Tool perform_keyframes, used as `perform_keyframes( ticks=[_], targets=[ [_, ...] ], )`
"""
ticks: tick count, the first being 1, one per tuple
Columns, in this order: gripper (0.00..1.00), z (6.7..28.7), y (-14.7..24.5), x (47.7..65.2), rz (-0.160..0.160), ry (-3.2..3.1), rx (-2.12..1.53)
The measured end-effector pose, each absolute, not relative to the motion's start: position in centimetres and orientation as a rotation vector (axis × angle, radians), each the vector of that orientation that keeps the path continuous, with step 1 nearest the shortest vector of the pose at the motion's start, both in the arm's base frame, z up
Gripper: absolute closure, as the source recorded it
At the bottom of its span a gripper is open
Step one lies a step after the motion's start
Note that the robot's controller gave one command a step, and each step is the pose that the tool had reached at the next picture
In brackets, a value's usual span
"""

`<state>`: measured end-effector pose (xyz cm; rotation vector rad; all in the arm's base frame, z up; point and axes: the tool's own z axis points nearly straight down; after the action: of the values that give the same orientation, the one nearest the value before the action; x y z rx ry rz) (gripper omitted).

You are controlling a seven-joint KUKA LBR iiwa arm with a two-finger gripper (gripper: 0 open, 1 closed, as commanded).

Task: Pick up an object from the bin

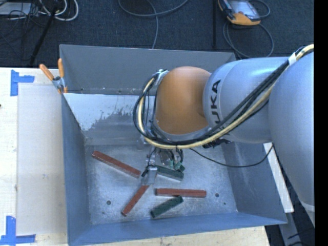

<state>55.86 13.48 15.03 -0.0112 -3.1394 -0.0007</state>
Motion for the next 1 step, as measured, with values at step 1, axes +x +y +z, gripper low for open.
perform_keyframes(
  ticks=[1],
  targets=[
    [0.00,15.03,13.47,55.86,-0.001,-3.139,-0.012]
  ],
)
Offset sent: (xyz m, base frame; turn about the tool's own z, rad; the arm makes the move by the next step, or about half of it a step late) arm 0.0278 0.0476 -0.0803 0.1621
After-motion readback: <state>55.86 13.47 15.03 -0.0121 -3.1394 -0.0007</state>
